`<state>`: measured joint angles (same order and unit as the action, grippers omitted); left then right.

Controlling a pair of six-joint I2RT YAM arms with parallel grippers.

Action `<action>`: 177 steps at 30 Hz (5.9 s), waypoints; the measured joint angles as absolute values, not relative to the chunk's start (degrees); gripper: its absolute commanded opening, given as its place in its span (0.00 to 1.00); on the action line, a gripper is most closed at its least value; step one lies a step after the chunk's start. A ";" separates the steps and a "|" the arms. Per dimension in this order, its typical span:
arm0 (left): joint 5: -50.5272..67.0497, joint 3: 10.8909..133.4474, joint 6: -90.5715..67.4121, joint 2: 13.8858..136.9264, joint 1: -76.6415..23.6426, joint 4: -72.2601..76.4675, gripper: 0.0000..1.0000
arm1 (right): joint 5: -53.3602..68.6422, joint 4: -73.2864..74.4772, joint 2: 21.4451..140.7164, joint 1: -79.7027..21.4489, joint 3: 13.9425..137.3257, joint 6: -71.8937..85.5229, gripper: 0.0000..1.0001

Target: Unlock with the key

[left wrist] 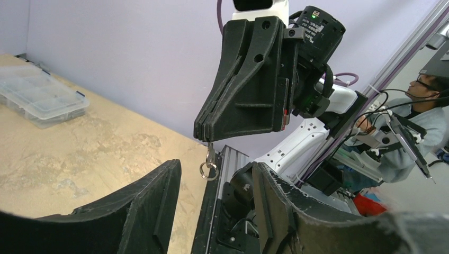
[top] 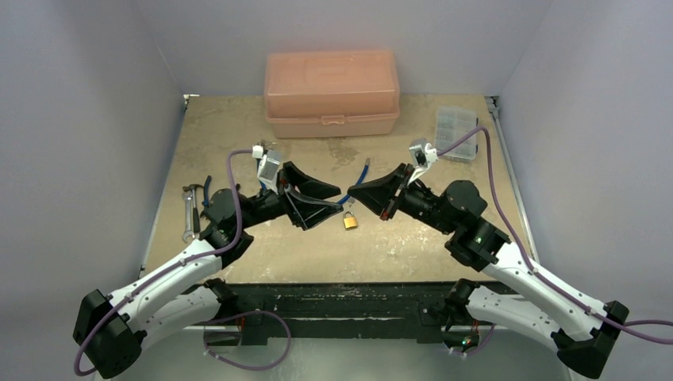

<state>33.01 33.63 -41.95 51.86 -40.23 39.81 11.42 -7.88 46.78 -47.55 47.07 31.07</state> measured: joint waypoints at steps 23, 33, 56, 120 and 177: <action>31.24 33.10 -46.11 60.60 -41.47 50.57 0.16 | 8.16 -12.51 48.93 -47.55 45.60 36.95 0.00; 31.00 33.10 -46.46 61.19 -41.71 51.37 0.26 | 7.18 -14.06 49.12 -47.55 44.71 37.23 0.00; 29.63 33.10 -46.28 60.40 -41.71 49.41 0.14 | 6.52 -14.59 48.23 -47.55 43.83 37.34 0.00; 26.76 33.10 -46.09 61.49 -42.13 47.27 0.00 | 2.35 -20.16 43.90 -47.33 36.07 42.41 0.29; -5.58 42.70 -17.26 51.88 -41.65 -25.96 0.00 | -10.74 35.90 104.14 -47.33 71.72 28.80 0.82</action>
<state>-5.58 42.70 -17.26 51.88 -41.65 -25.96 -10.74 35.90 104.14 -47.33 71.72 28.80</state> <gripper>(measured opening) 0.030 0.863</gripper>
